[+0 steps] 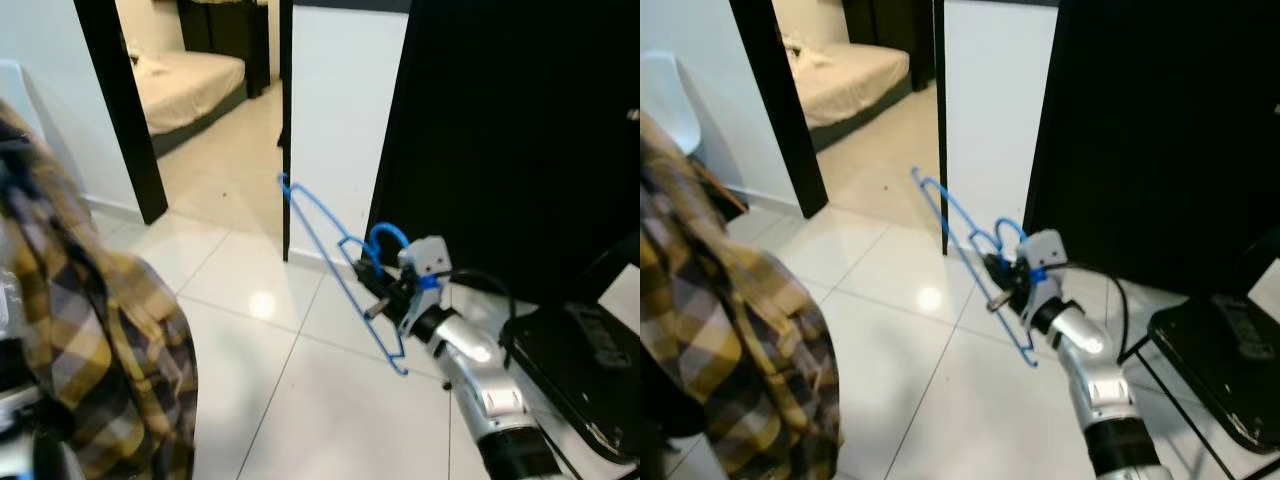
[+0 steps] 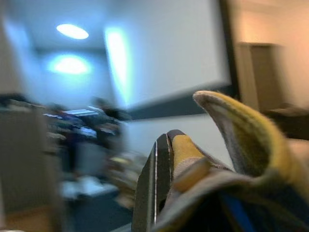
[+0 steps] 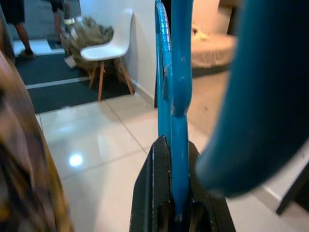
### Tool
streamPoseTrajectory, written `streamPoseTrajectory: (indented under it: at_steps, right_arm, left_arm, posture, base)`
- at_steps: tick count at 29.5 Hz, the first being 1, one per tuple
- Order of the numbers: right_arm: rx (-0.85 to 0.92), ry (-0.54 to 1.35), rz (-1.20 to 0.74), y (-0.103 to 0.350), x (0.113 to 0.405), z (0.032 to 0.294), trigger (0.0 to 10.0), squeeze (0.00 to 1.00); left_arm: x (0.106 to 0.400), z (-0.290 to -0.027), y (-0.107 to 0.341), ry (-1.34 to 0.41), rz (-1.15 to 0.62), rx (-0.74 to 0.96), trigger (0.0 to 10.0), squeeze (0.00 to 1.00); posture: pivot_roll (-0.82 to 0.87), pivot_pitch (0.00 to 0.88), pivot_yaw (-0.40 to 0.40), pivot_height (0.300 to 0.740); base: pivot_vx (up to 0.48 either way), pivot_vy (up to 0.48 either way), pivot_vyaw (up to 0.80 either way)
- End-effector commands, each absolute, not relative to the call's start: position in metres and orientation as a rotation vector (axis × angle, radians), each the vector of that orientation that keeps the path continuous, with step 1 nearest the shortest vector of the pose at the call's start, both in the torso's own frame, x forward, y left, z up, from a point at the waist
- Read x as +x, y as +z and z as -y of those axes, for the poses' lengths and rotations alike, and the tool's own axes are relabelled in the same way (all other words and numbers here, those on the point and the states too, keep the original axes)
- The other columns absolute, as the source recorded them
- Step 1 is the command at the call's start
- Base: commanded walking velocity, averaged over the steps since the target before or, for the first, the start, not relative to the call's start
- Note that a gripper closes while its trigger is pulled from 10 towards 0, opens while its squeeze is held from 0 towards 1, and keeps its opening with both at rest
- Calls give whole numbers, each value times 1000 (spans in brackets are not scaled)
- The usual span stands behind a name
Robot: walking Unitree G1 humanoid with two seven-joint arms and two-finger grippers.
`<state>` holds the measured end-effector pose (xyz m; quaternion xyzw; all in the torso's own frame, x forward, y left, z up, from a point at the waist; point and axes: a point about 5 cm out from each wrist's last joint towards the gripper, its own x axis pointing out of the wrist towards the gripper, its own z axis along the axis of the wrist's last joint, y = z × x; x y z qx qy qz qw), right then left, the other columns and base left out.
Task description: Hang hanger
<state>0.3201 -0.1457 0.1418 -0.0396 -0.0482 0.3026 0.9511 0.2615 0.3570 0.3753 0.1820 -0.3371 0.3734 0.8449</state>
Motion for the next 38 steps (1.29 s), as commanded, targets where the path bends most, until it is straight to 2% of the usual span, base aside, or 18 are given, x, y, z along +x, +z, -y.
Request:
streamPoseTrajectory:
  at_steps: [1,4,5,7,10,17,21,24,26,27,28,32,35,38]
  right_arm:
    - [-83,609,101,144,320,148,10000,0]
    - [-82,607,100,144,319,149,10000,0]
    - [-82,607,100,144,319,149,10000,0]
    - [-81,611,98,144,319,150,10000,0]
    - [-80,623,92,143,320,148,10000,0]
    - [-79,641,82,141,317,147,10000,0]
    - [-82,641,74,140,315,149,10000,0]
    - [-83,640,72,140,314,149,10000,0]
    - [-67,622,72,140,314,152,10000,0]
    - [-67,622,72,140,314,152,10000,0]
    - [-51,592,75,142,315,156,10000,0]
    - [-51,592,75,142,315,156,10000,0]
    - [-12,543,69,142,317,160,10000,0]
    - [-12,543,69,142,317,160,10000,0]
  left_arm:
    - [231,-374,408,903,840,432,10000,0]
    - [172,-400,442,1129,924,584,10000,0]
    - [172,-400,442,1129,924,584,10000,0]
    - [150,-405,450,1213,942,658,10000,0]
    - [143,-410,441,1257,892,714,10000,0]
    - [169,-421,383,1234,688,714,10000,0]
    - [196,-429,326,1166,530,562,10000,0]
    - [201,-429,317,1151,507,525,10000,0]
    - [221,-425,295,1061,449,373,10000,0]
    - [221,-425,295,1061,449,373,10000,0]
    - [240,-416,286,962,434,261,10000,0]
    - [240,-416,286,962,434,261,10000,0]
    - [271,-402,291,826,448,206,10000,0]
    - [271,-402,291,826,448,206,10000,0]
  posture:
    - [-16,0,-34,740]
    - [3,0,-49,740]
    - [3,0,-49,740]
    - [14,0,-59,740]
    - [20,0,-67,740]
    - [16,0,-76,740]
    - [-7,0,-74,740]
    - [-7,0,-74,740]
    - [-7,0,-74,740]
    - [-7,0,-74,740]
    - [-24,0,-71,740]
    - [-24,0,-71,740]
    - [-32,0,-66,740]
    - [-32,0,-66,740]
  base:
    - [0,0,750]
    - [0,0,750]
    - [0,0,750]
    - [0,0,750]
    - [0,0,750]
    - [0,0,750]
    - [0,0,750]
    - [0,0,750]
    - [0,0,750]
    - [0,0,750]
    - [0,0,0]
    - [0,0,0]
    - [0,0,0]
    - [0,0,0]
